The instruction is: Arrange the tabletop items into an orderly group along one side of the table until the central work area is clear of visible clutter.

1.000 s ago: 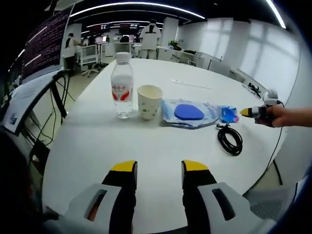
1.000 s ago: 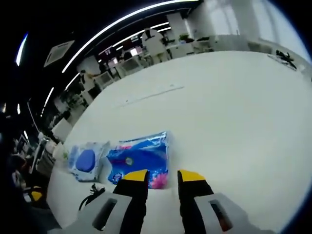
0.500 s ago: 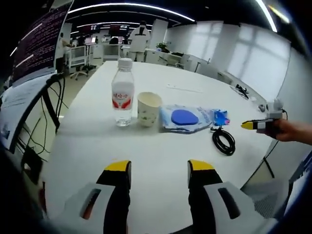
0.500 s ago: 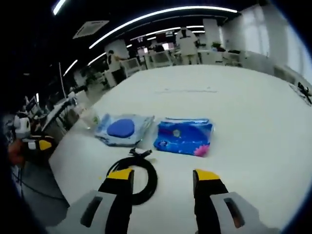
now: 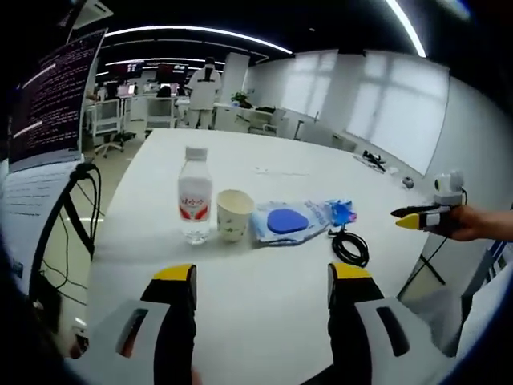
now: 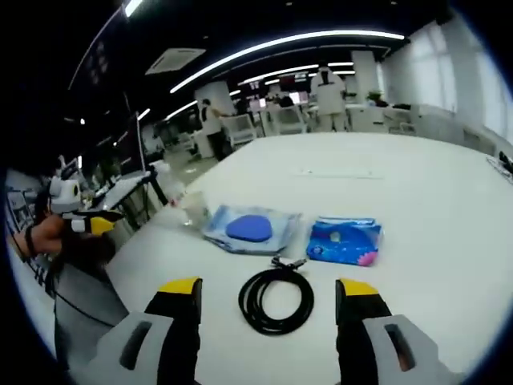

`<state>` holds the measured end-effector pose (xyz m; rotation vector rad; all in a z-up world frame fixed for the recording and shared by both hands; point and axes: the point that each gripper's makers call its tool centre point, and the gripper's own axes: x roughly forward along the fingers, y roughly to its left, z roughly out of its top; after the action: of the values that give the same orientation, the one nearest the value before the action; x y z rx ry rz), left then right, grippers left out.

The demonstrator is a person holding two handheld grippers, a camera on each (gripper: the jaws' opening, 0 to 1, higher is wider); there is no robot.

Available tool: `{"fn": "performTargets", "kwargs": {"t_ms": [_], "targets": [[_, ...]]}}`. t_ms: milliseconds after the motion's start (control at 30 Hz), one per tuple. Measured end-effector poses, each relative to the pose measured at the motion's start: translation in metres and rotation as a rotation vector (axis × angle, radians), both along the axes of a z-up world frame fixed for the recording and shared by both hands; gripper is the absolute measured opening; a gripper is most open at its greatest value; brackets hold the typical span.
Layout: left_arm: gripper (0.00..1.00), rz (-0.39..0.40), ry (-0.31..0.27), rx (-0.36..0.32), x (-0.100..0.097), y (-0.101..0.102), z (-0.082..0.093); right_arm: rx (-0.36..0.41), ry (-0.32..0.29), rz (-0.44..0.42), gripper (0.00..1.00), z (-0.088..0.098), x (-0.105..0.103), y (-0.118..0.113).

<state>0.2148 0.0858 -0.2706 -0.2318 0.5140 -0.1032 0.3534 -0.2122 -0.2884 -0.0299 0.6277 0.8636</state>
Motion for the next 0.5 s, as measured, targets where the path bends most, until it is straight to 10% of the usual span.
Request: {"fn": "performTargets", "kwargs": {"t_ms": [500], "targets": [[0.68,0.011,-0.046,0.003,-0.016,0.017,0.011,0.007,-0.025,0.006,0.71,0.008,-0.038,0.025]]}}
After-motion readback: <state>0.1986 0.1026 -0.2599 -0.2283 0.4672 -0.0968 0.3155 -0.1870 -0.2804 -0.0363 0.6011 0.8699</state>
